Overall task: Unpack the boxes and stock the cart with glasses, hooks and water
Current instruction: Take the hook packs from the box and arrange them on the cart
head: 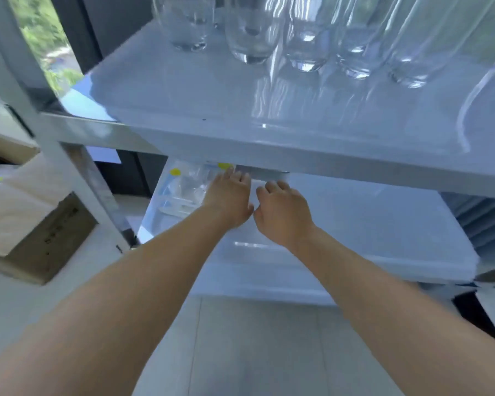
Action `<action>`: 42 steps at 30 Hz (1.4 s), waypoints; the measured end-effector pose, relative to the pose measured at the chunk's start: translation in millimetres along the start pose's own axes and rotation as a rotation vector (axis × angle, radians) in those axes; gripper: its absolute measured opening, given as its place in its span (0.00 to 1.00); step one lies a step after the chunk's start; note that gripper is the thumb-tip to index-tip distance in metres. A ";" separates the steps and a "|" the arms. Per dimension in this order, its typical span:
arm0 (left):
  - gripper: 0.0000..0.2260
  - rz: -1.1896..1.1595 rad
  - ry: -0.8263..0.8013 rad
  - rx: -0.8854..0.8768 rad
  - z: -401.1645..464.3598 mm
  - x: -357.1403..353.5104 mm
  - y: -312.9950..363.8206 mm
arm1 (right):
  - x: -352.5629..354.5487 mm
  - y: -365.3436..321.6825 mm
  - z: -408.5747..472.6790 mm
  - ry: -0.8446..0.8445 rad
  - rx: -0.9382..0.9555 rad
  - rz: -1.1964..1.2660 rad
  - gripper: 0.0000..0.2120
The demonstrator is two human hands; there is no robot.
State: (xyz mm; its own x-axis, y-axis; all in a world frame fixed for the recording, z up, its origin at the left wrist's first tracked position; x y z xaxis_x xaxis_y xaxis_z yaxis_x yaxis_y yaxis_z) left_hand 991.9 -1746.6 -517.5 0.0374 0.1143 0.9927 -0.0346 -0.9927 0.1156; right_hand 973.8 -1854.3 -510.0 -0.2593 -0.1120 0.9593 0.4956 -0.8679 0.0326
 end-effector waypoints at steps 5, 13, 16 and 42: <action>0.15 -0.139 -0.137 0.113 -93.1 50.4 -23.2 | 66.0 -76.3 -36.2 -0.235 0.056 0.101 0.18; 0.13 -0.286 -0.224 0.311 -201.7 162.0 -81.8 | 194.9 -176.5 -29.5 -0.492 0.147 0.148 0.12; 0.12 -0.306 -0.208 0.383 -228.3 202.8 -122.2 | 225.1 -222.8 -8.8 -0.474 0.200 0.172 0.12; 0.08 -0.312 -0.339 0.696 -166.2 253.4 -580.7 | 137.1 -530.5 292.1 -0.575 0.228 0.407 0.05</action>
State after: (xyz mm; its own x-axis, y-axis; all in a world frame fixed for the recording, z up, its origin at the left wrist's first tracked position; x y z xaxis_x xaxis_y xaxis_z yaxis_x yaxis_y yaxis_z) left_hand 855.5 -1134.7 -327.5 0.2455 0.4806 0.8419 0.6477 -0.7275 0.2263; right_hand 917.4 -1267.9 -313.8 0.4263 -0.0781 0.9012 0.6356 -0.6830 -0.3598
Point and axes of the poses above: each hand's wrist, its own z-axis towards the middle knuckle, its own x-axis out of the back of the hand, y = z × x, the point moved 2 cm from there along z, towards the middle knuckle, and after that the axes turned 7 degrees about x, right-handed, at the moved point
